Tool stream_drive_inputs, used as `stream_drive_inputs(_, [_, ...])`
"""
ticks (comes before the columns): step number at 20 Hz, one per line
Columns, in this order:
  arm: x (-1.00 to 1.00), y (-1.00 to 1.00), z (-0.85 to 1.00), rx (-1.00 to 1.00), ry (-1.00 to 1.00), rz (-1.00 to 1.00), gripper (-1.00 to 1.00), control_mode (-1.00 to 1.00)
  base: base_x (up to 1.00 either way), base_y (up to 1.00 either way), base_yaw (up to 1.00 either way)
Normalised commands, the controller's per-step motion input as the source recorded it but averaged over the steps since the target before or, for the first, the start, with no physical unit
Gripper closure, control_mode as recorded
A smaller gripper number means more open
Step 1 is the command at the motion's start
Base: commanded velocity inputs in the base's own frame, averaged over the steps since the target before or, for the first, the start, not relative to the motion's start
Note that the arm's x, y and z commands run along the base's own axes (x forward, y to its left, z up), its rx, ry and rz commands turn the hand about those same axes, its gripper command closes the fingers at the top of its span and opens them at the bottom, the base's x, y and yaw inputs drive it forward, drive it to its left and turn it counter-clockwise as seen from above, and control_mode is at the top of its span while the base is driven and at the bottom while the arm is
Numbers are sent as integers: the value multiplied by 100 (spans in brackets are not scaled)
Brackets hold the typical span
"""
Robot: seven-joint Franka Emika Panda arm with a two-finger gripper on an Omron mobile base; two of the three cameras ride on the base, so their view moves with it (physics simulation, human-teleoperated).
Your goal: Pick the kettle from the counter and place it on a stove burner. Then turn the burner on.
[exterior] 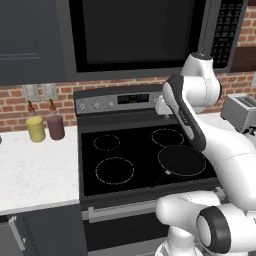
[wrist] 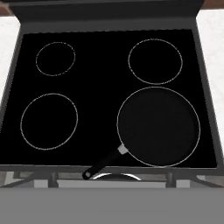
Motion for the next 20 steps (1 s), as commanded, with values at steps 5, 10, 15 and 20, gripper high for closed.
stream_drive_inputs(5, [-14,-26,4,-1,-15,-4,-100,-100,0,0,0])
stream_drive_inputs(10, [-34,-34,9,-4,-25,-11,-100,-100,0,0,0])
stream_drive_inputs(15, [-19,-52,9,-3,-20,-17,-100,-100,0,0,0])
stream_drive_inputs(20, [-4,-66,9,-4,-8,-19,-100,-100,0,0,0])
